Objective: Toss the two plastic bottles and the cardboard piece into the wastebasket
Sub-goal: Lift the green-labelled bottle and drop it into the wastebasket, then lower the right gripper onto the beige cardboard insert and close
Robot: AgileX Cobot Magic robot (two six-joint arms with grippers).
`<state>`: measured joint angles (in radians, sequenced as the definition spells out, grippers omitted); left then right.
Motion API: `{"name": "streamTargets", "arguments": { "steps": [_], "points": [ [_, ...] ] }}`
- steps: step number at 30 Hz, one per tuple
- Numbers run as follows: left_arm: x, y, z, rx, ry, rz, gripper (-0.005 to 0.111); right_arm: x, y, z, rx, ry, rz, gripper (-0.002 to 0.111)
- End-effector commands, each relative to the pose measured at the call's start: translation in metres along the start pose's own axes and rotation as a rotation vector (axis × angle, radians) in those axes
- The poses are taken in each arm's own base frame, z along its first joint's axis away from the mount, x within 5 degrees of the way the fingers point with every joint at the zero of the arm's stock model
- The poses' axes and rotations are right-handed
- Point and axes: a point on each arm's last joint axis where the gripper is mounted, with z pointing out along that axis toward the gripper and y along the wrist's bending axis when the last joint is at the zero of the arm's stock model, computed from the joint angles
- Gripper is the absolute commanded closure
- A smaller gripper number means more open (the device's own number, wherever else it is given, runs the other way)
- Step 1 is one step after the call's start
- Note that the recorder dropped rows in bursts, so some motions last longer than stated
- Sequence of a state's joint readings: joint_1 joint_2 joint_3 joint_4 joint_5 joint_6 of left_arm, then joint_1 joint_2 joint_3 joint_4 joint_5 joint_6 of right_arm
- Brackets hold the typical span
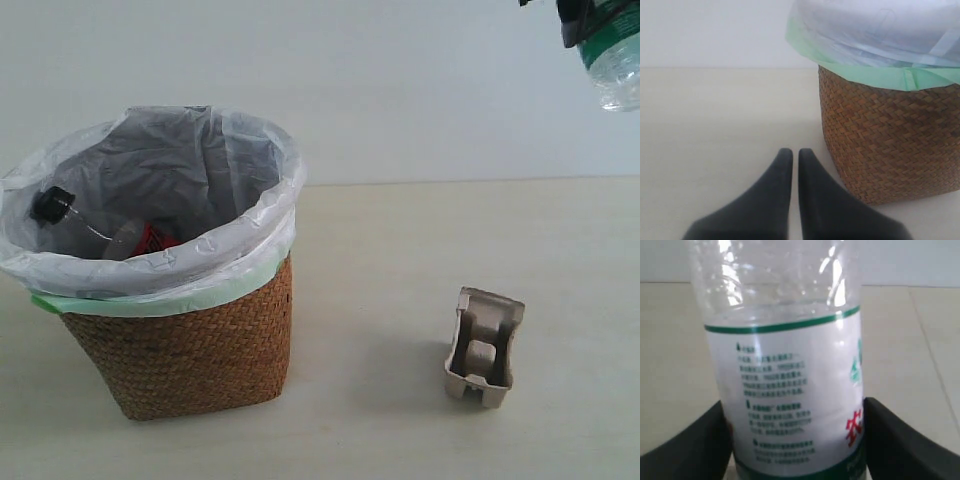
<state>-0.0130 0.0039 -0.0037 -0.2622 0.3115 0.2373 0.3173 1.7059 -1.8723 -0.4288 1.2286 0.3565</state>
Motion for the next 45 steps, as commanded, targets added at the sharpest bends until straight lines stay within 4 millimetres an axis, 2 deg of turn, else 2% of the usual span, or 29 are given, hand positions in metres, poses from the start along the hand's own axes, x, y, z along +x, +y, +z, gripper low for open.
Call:
{"name": "streamTargets", "arguments": {
  "steps": [1, 4, 5, 7, 9, 12, 13, 17, 22, 25, 28, 30, 32, 34, 37, 41, 45],
  "points": [
    [0.001, 0.0, 0.0, 0.008, -0.005, 0.002, 0.103, 0.006, 0.021, -0.001, -0.244, 0.085, 0.091, 0.108],
    [0.001, 0.0, 0.0, 0.008, -0.005, 0.002, 0.103, 0.013, 0.059, -0.01, -0.589, 0.184, 0.067, 0.108],
    [0.001, 0.0, 0.0, 0.008, -0.005, 0.002, 0.103, 0.015, 0.073, -0.02, -0.76, 0.215, 0.074, 0.106],
    [0.001, 0.0, 0.0, 0.008, -0.005, 0.002, 0.103, 0.016, 0.099, -0.048, -1.092, 0.24, 0.07, 0.092],
    [0.001, 0.0, 0.0, 0.008, -0.005, 0.002, 0.103, 0.01, 0.119, -0.07, -1.265, 0.162, 0.126, 0.064],
    [0.001, 0.0, 0.0, 0.008, -0.005, 0.002, 0.103, 0.007, 0.139, -0.081, -1.252, 0.054, 0.138, 0.012],
    [0.001, 0.0, 0.0, 0.008, -0.005, 0.002, 0.103, 0.008, 0.144, -0.08, -1.236, 0.045, 0.133, 0.004],
    [0.001, 0.0, 0.0, 0.008, -0.005, 0.002, 0.103, 0.015, 0.153, -0.077, -1.224, 0.087, 0.099, 0.006],
    [0.001, 0.0, 0.0, 0.008, -0.005, 0.002, 0.103, 0.019, 0.149, -0.073, -1.145, 0.085, 0.009, 0.006],
    [0.001, 0.0, 0.0, 0.008, -0.005, 0.002, 0.103, 0.027, 0.143, -0.065, -1.033, 0.135, -0.082, 0.01],
    [0.001, 0.0, 0.0, 0.008, -0.005, 0.002, 0.103, 0.035, 0.131, -0.051, -0.846, 0.189, -0.178, 0.024],
    [0.001, 0.0, 0.0, 0.008, -0.005, 0.002, 0.103, 0.035, 0.122, -0.039, -0.686, 0.169, -0.183, 0.037],
    [0.001, 0.0, 0.0, 0.008, -0.005, 0.002, 0.103, 0.041, 0.113, -0.031, -0.576, 0.188, -0.135, 0.044],
    [0.001, 0.0, 0.0, 0.008, -0.005, 0.002, 0.103, 0.051, 0.106, -0.018, -0.467, 0.22, -0.113, 0.042],
    [0.001, 0.0, 0.0, 0.008, -0.005, 0.002, 0.103, 0.07, 0.101, 0.005, -0.344, 0.271, -0.167, 0.036],
    [0.001, 0.0, 0.0, 0.008, -0.005, 0.002, 0.103, 0.095, 0.1, 0.027, -0.271, 0.364, -0.187, 0.028],
    [0.001, 0.0, 0.0, 0.008, -0.005, 0.002, 0.103, 0.133, 0.097, 0.052, -0.153, 0.502, -0.105, 0.029]
  ]
}}
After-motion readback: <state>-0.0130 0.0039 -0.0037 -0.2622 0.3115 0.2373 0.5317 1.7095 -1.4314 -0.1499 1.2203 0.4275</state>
